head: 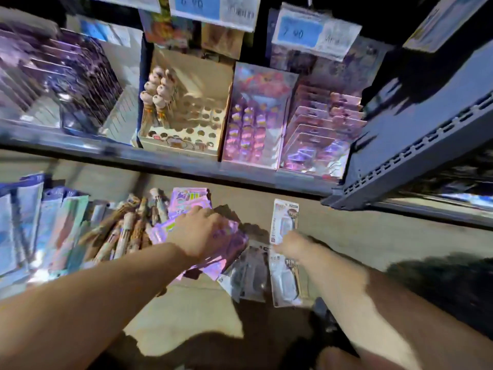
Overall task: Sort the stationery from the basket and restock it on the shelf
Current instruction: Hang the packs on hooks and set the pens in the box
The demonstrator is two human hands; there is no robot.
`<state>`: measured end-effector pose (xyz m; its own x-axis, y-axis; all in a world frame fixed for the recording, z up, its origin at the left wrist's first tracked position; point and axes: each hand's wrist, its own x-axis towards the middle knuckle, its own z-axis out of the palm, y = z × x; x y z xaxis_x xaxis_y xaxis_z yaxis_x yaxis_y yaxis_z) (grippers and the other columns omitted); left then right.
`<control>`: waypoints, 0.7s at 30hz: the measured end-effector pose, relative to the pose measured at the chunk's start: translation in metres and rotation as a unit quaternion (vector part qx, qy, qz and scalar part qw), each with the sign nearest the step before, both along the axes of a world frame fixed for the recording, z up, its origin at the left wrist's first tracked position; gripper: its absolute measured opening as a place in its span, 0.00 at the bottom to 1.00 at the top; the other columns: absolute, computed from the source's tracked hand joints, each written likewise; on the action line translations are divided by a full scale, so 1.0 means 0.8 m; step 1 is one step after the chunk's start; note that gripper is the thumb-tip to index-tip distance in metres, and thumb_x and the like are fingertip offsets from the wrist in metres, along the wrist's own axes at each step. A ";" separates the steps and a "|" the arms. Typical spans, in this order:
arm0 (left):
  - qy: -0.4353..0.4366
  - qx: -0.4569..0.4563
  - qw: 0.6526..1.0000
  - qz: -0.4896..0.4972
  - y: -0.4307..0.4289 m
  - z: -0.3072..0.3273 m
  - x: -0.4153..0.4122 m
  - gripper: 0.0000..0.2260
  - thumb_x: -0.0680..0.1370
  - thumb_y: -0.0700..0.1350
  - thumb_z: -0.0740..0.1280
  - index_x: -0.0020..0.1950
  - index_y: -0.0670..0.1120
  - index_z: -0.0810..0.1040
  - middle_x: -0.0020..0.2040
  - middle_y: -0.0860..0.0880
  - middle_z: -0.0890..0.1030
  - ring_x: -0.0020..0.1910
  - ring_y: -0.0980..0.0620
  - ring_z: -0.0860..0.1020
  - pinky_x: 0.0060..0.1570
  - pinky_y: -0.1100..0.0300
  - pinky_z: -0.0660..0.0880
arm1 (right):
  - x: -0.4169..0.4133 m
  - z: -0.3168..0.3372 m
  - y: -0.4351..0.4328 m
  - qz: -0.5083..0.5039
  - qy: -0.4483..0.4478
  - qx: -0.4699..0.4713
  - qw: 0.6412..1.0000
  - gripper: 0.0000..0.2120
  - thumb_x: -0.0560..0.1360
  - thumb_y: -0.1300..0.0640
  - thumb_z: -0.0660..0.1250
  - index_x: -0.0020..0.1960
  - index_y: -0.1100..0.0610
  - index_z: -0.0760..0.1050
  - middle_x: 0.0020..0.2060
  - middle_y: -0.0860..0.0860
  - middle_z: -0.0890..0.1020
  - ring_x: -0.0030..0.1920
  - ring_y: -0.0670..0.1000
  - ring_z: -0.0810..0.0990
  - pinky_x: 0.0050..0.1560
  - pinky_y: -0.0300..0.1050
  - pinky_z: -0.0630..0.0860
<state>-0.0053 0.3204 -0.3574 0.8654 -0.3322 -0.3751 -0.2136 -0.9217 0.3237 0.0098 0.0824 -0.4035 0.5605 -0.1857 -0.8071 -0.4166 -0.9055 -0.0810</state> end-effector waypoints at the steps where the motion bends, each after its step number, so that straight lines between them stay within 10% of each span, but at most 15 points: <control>1: -0.017 0.009 1.000 -0.011 0.005 -0.007 0.001 0.38 0.64 0.66 0.44 0.60 0.52 0.81 0.56 0.45 0.80 0.58 0.40 0.75 0.54 0.48 0.75 | -0.017 -0.016 -0.005 -0.040 0.006 -0.002 0.999 0.24 0.75 0.52 0.70 0.66 0.63 0.70 0.54 0.59 0.77 0.48 0.55 0.76 0.43 0.42 0.71; 4: -0.066 0.029 0.996 -0.047 0.022 -0.038 -0.001 0.26 0.68 0.62 0.56 0.48 0.44 0.82 0.47 0.43 0.81 0.46 0.38 0.79 0.37 0.45 0.78 | -0.046 -0.045 -0.018 -0.046 0.046 -0.042 0.997 0.25 0.77 0.50 0.68 0.69 0.60 0.68 0.60 0.56 0.76 0.54 0.52 0.75 0.40 0.37 0.68; 10: -0.124 0.035 0.988 -0.083 0.033 -0.061 -0.002 0.20 0.69 0.57 0.60 0.51 0.46 0.80 0.51 0.46 0.81 0.48 0.42 0.77 0.41 0.49 0.76 | -0.052 -0.076 -0.017 -0.110 0.046 -0.087 0.989 0.48 0.71 0.43 0.73 0.77 0.59 0.49 0.72 0.58 0.60 0.70 0.57 0.65 0.64 0.43 0.68; 15: -0.079 0.026 0.994 -0.075 0.032 -0.061 0.005 0.24 0.62 0.52 0.80 0.54 0.45 0.82 0.52 0.44 0.82 0.49 0.39 0.80 0.46 0.45 0.77 | -0.060 -0.087 -0.015 -0.118 0.020 -0.129 0.984 0.46 0.69 0.42 0.73 0.75 0.56 0.51 0.67 0.60 0.64 0.63 0.57 0.70 0.48 0.44 0.71; 21: -0.054 0.033 0.995 -0.078 0.036 -0.060 0.010 0.23 0.72 0.54 0.74 0.64 0.49 0.77 0.63 0.47 0.78 0.61 0.39 0.75 0.58 0.43 0.68 | -0.097 -0.075 -0.022 -0.230 -0.043 -0.083 0.969 0.38 0.65 0.49 0.77 0.63 0.53 0.54 0.57 0.56 0.73 0.51 0.57 0.78 0.43 0.45 0.77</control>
